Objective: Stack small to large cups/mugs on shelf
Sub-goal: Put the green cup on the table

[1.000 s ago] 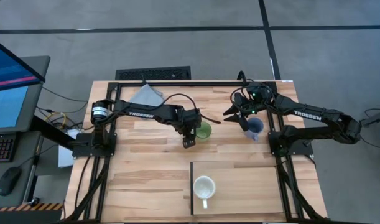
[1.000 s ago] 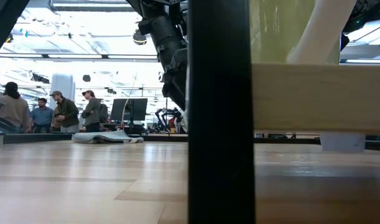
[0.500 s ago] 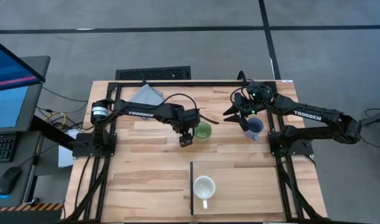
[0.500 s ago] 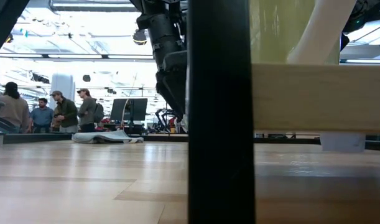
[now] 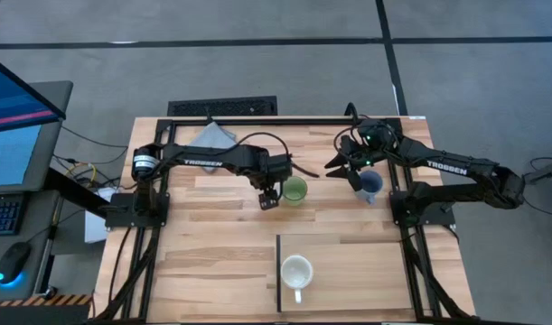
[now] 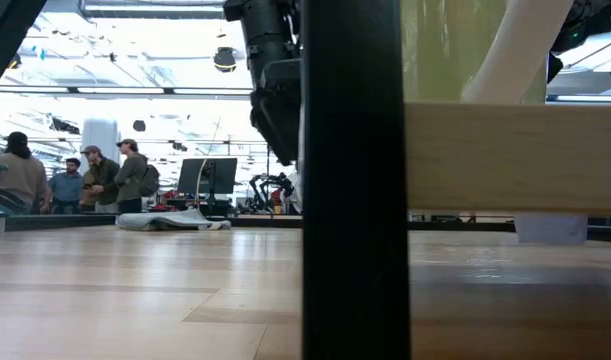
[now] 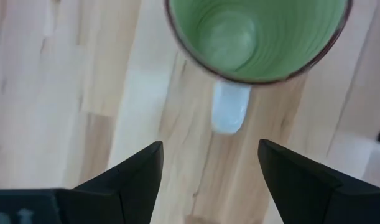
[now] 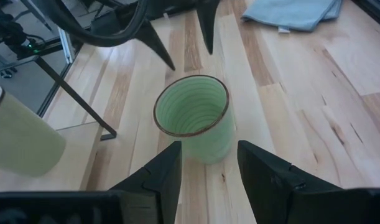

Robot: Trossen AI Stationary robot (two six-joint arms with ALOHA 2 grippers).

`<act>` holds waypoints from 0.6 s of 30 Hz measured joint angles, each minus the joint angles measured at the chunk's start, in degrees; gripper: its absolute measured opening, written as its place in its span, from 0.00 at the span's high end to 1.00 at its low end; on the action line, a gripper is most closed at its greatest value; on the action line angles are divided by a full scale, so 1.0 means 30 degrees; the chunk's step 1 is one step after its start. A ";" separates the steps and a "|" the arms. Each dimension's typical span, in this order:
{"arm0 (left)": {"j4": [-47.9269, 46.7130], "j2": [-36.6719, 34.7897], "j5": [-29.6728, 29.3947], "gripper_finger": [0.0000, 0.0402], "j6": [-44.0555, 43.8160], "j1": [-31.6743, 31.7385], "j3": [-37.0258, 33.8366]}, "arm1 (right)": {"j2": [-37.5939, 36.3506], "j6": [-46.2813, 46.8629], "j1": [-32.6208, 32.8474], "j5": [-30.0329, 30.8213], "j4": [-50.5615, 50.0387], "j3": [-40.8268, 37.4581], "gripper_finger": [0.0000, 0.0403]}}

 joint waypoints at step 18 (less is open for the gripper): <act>-0.2186 -0.6873 -0.4938 0.37 -0.1030 -0.1480 0.0540 | 0.0000 0.0416 0.0000 -0.0004 0.0019 0.0000 0.56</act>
